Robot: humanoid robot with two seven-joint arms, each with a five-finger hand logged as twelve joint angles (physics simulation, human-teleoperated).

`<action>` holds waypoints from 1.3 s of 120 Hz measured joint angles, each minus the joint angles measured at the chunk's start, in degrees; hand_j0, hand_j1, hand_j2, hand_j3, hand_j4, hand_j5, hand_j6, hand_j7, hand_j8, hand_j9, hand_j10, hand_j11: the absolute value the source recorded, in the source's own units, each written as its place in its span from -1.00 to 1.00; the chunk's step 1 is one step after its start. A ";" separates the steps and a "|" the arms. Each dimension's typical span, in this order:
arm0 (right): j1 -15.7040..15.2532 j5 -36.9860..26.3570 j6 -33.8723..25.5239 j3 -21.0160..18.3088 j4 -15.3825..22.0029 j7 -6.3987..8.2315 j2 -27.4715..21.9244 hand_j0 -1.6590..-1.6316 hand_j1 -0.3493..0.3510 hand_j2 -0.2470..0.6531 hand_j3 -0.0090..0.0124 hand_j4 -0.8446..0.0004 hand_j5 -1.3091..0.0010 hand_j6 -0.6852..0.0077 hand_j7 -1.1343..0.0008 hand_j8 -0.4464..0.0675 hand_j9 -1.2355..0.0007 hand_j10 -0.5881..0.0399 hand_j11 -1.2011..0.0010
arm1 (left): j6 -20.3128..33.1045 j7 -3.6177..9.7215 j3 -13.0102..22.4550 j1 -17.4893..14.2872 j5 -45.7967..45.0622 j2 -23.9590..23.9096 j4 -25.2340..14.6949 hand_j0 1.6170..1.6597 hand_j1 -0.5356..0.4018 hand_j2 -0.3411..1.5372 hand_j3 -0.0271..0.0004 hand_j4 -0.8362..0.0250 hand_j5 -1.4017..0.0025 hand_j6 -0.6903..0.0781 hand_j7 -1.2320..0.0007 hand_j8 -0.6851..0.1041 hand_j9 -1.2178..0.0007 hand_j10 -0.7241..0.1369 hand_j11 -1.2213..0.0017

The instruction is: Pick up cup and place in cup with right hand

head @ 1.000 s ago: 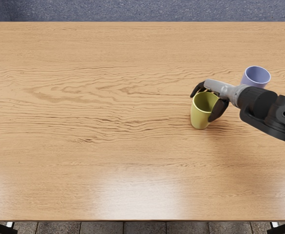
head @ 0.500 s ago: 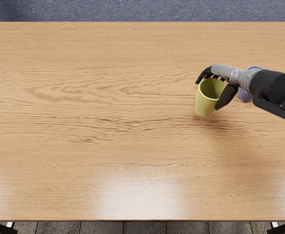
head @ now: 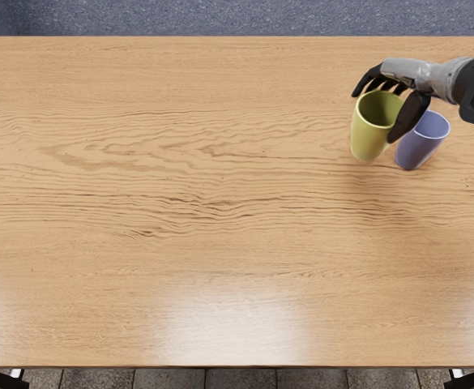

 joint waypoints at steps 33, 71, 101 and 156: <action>2.78 0.47 1.74 -0.05 -1.22 0.00 -1.13 -0.91 0.25 -0.33 -0.13 0.05 0.19 -0.12 0.07 -0.58 0.14 -0.41 0.12 | -0.01 0.00 0.00 0.00 0.00 0.00 0.00 0.92 0.89 -0.64 0.97 0.94 1.00 0.80 1.00 0.74 1.00 0.68 1.00; 5.52 0.50 2.44 -0.24 -6.85 0.00 -0.73 -0.90 0.25 -0.23 -0.20 0.02 0.17 -0.20 0.05 -0.66 0.13 -0.45 0.11 | 0.00 0.00 0.01 0.00 0.00 0.00 0.00 0.92 0.89 -0.64 0.97 0.94 1.00 0.80 1.00 0.74 1.00 0.68 1.00; 6.15 0.43 2.58 -0.69 -12.22 0.00 -0.32 -0.91 0.24 -0.18 -0.15 0.02 0.17 -0.23 0.05 -0.73 0.13 -0.45 0.11 | 0.00 0.01 0.00 0.00 0.00 0.00 0.00 0.92 0.89 -0.64 0.97 0.94 1.00 0.80 1.00 0.74 1.00 0.68 1.00; 7.43 0.26 2.54 -1.21 -18.34 0.00 0.25 -0.93 0.25 -0.20 -0.13 0.02 0.18 -0.20 0.05 -0.72 0.13 -0.44 0.10 | 0.00 0.01 0.00 0.00 0.00 0.00 0.00 0.92 0.89 -0.64 0.97 0.94 1.00 0.80 1.00 0.74 1.00 0.68 1.00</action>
